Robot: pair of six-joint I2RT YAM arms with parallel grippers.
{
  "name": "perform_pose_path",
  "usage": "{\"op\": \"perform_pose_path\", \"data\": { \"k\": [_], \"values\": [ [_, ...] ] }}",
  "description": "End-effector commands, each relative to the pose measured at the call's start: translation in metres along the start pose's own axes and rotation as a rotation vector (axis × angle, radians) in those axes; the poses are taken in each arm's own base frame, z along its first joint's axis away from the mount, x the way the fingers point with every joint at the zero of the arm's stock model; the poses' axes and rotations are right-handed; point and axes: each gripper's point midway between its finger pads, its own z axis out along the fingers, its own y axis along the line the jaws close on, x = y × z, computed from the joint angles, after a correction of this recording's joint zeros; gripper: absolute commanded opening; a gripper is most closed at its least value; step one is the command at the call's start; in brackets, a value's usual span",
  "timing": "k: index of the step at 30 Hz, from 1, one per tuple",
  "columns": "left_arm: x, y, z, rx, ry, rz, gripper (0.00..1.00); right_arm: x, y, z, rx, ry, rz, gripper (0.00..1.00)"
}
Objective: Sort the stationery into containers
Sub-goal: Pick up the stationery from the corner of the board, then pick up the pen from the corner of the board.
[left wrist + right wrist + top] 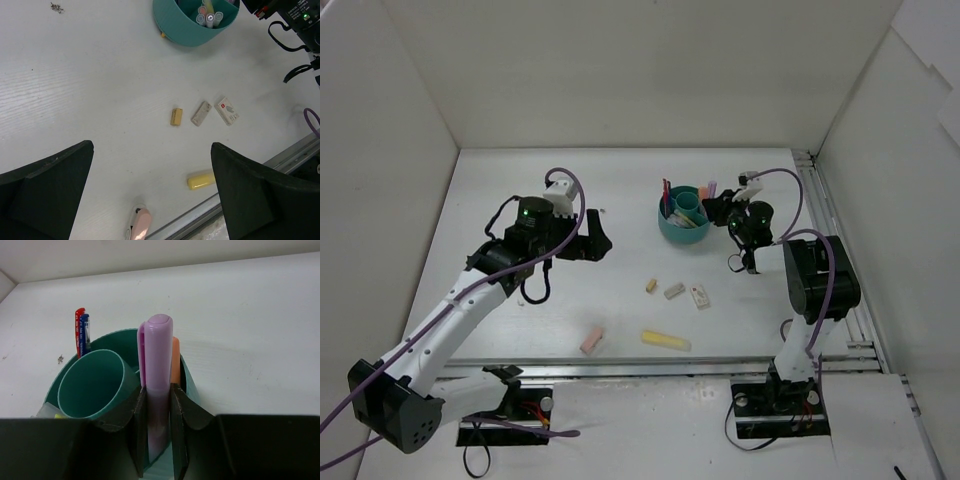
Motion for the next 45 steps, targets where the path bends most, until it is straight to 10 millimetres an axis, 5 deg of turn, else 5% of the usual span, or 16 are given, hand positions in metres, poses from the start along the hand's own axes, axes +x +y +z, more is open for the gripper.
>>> {"op": "perform_pose_path", "data": {
  "k": [1,4,8,19,22,23,25,26,28,29,31,32,37,38,45],
  "values": [
    [-0.027,-0.011,-0.008,0.045,-0.104,0.036,1.00,-0.127,0.051,-0.018,-0.153,-0.484,-0.192,0.09],
    [-0.027,-0.014,-0.006,0.050,-0.098,0.038,1.00,-0.122,0.052,-0.018,-0.162,-0.471,-0.188,0.21],
    [-0.024,-0.015,-0.003,0.046,-0.082,0.045,1.00,-0.123,0.059,-0.019,-0.178,-0.475,-0.202,0.48],
    [-0.010,-0.035,0.002,0.078,-0.022,0.157,1.00,-0.156,0.081,-0.053,-0.183,-0.556,-0.230,0.70],
    [0.001,-0.044,0.006,0.104,0.010,0.208,1.00,-0.165,0.092,-0.066,-0.192,-0.534,-0.233,0.86],
    [0.003,-0.042,0.007,0.097,0.016,0.205,1.00,-0.155,0.091,-0.064,-0.183,-0.470,-0.226,0.98],
    [0.006,-0.043,0.007,0.091,0.022,0.189,1.00,-0.163,0.105,-0.080,-0.186,-0.463,-0.286,0.98],
    [0.007,-0.042,0.007,0.086,0.020,0.183,1.00,-0.139,0.102,-0.077,-0.165,-0.349,-0.291,0.98],
    [0.011,-0.038,0.005,0.071,0.014,0.163,1.00,-0.147,0.116,-0.093,-0.143,-0.302,-0.355,0.98],
    [0.011,-0.036,0.004,0.064,0.005,0.155,1.00,-0.110,0.109,-0.095,-0.110,-0.118,-0.328,0.98],
    [0.014,-0.030,0.001,0.037,-0.007,0.131,1.00,-0.113,0.134,-0.112,-0.133,-0.044,-0.423,0.98],
    [0.018,-0.023,0.001,0.020,-0.008,0.120,1.00,-0.089,0.146,-0.123,-0.156,0.088,-0.429,0.98],
    [0.021,-0.006,-0.011,-0.027,-0.042,0.060,1.00,-0.031,0.194,-0.164,-0.292,0.361,-0.473,0.98],
    [0.024,-0.001,-0.015,-0.040,-0.046,0.042,1.00,-0.005,0.209,-0.179,-0.361,0.471,-0.498,0.98],
    [0.048,0.017,-0.026,-0.096,-0.031,-0.018,1.00,0.077,0.241,-0.233,-0.520,0.847,-0.614,0.98]
  ]
}}
